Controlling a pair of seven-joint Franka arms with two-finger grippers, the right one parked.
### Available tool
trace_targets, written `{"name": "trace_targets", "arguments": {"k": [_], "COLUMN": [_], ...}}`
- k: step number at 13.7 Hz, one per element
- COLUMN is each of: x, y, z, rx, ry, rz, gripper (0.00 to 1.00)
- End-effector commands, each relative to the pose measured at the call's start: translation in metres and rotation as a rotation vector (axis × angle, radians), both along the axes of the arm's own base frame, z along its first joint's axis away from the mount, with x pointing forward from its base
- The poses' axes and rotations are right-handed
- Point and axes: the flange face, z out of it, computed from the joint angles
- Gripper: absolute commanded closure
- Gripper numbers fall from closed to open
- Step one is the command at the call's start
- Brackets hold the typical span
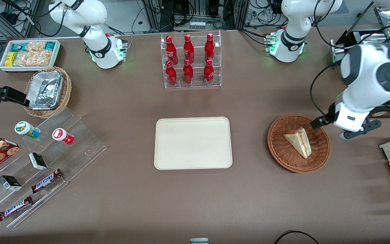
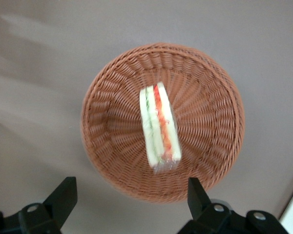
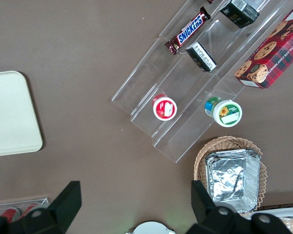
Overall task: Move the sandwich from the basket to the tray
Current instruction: 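Move the left gripper over the wrapped sandwich in the wicker basket, then lower the left gripper and close it on the sandwich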
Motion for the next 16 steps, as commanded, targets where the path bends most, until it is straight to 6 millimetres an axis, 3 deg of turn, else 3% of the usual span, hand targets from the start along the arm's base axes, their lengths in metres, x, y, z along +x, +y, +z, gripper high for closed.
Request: {"name": "trace_targets", "arguments": {"k": [1, 9, 14, 16], "x": [-0.016, -0.003, -0.007, -0.007], "y": [-0.002, -0.024, -0.026, -0.026], "z": [-0.03, -0.102, -0.13, -0.131], "rx": [-0.051, -0.105, -0.09, -0.089], "ry": [-0.074, -0.132, -0.088, -0.087], "rz": [0.105, 0.229, 0.206, 0.206], "gripper": [0.0, 0.0, 0.0, 0.0]}}
